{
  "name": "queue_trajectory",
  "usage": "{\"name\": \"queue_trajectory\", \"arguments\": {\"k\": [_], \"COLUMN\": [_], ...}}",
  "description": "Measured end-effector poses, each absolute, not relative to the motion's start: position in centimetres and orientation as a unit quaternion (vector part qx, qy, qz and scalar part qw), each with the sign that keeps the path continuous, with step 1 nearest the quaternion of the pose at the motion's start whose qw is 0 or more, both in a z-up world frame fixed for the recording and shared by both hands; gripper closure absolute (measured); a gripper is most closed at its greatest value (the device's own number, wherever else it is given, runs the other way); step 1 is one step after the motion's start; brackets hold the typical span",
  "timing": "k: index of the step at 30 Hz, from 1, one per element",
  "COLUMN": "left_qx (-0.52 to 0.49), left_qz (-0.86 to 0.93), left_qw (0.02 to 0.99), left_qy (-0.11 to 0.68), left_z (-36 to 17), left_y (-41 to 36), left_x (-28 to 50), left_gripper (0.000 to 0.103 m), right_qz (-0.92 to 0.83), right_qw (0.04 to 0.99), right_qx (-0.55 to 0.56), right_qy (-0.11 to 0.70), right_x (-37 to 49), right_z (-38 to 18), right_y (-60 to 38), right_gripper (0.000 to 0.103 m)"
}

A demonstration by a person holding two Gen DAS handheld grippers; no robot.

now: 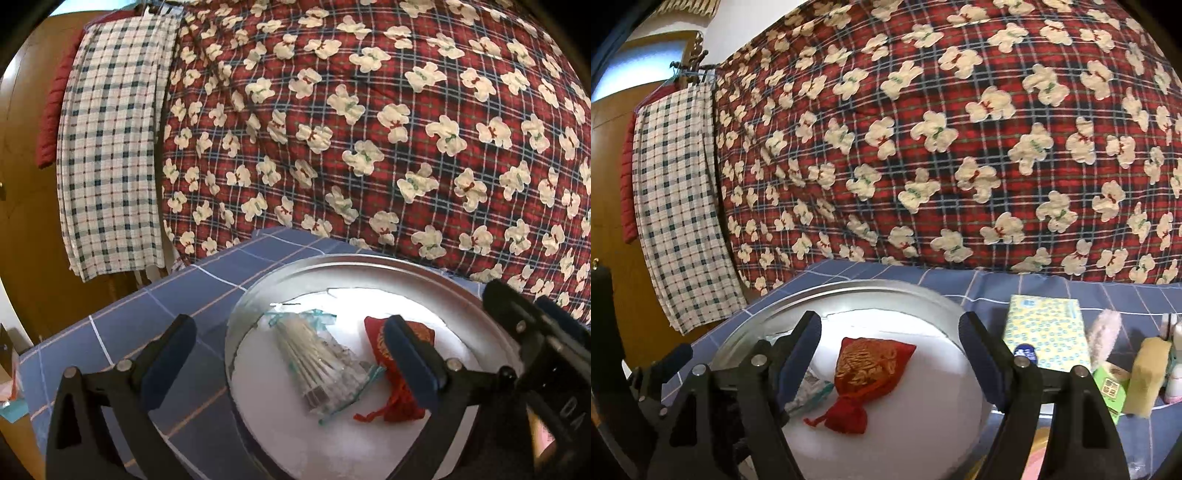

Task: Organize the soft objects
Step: 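Withdraw both grippers from the tin toward the remaining items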

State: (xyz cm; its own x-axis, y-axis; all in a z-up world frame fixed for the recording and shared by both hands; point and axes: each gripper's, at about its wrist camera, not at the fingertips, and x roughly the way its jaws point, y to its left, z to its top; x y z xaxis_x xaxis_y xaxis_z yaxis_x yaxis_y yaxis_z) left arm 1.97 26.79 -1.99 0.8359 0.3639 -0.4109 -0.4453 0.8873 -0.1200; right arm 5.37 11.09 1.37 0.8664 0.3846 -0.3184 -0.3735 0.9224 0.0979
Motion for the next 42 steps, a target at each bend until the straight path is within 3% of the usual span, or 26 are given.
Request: {"name": "queue_trajectory", "arguments": {"k": [42], "left_qx": [-0.046], "left_qz": [0.138], "left_qw": [0.975], "left_qy": [0.171], "left_z": [-0.9], "left_y": [17.0], "left_x": [-0.8], "left_gripper": [0.0], "right_qz": [0.099], "right_qw": [0.983], "right_qx": [0.062], "right_qy": [0.141], "right_x": [2.9], "right_z": [1.6], "right_y": [-2.5], "right_gripper": [0.024]}}
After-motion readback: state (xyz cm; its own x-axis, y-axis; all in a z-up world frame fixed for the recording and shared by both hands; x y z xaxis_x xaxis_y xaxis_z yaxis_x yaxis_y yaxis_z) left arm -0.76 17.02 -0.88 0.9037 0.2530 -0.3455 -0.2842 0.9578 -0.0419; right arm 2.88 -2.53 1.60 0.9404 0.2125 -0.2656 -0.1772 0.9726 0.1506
